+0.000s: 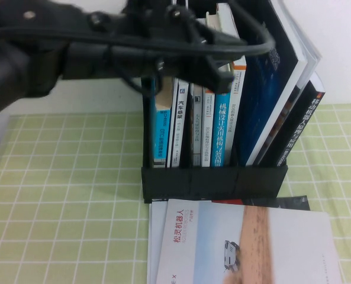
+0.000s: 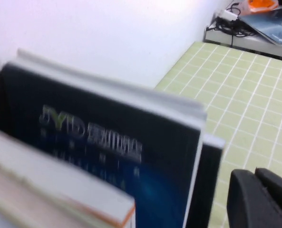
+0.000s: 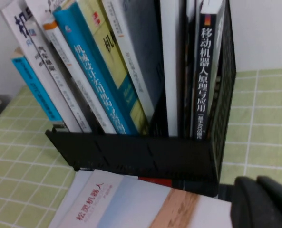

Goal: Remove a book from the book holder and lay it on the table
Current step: Hold the bookshelf

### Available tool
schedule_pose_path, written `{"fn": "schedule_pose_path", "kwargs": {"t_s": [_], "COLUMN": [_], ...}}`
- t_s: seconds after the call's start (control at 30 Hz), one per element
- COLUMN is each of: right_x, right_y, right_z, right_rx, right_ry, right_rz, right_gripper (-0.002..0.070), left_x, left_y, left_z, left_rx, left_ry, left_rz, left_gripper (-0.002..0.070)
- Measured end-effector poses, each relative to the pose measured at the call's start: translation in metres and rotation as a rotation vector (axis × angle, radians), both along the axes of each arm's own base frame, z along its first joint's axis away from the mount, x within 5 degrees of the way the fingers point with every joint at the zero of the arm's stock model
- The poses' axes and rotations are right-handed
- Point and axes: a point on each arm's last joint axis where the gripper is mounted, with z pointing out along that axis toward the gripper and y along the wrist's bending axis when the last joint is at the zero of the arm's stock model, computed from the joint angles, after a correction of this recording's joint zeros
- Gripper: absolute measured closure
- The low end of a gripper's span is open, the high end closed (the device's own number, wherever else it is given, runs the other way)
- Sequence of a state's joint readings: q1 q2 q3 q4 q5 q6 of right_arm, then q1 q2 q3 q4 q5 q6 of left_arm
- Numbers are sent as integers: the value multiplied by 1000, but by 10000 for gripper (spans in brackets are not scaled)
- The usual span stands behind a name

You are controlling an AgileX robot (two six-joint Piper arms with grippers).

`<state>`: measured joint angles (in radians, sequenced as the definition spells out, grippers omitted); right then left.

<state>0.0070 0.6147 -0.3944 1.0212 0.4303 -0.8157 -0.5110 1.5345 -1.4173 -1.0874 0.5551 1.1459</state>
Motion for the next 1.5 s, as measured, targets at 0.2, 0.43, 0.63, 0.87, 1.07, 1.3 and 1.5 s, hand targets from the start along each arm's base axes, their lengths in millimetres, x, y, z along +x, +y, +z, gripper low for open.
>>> {"fn": "schedule_pose_path", "kwargs": {"t_s": [0.2,0.43,0.63,0.87,1.07,1.3,1.5], "right_x": [11,24,29,30,48,94,148], "right_y": [0,1,1,3,6,12,15], "right_z": [-10,-23,-28,-24,-20,-29,-30], "right_rx": [-21,-49,-67,-65,-38,-113,-90], "right_ry": [65,148,170,116,-22,-15,13], "right_rz": [14,40,53,75,90,207,243], "right_gripper": [677,677,677,676,643,393,318], "left_x": [41,75,93,100,106,113,115], "left_y": [-63,-113,-137,-139,-116,-85,-73], "left_z": [8,-9,-28,-39,-32,-24,-23], "left_rx": [-12,32,32,75,140,197,214], "left_ry": [-74,-120,-145,-127,-29,61,95], "left_rz": [-109,-175,-184,-160,-98,-68,-62], "left_gripper": [678,678,678,678,678,678,678]}}
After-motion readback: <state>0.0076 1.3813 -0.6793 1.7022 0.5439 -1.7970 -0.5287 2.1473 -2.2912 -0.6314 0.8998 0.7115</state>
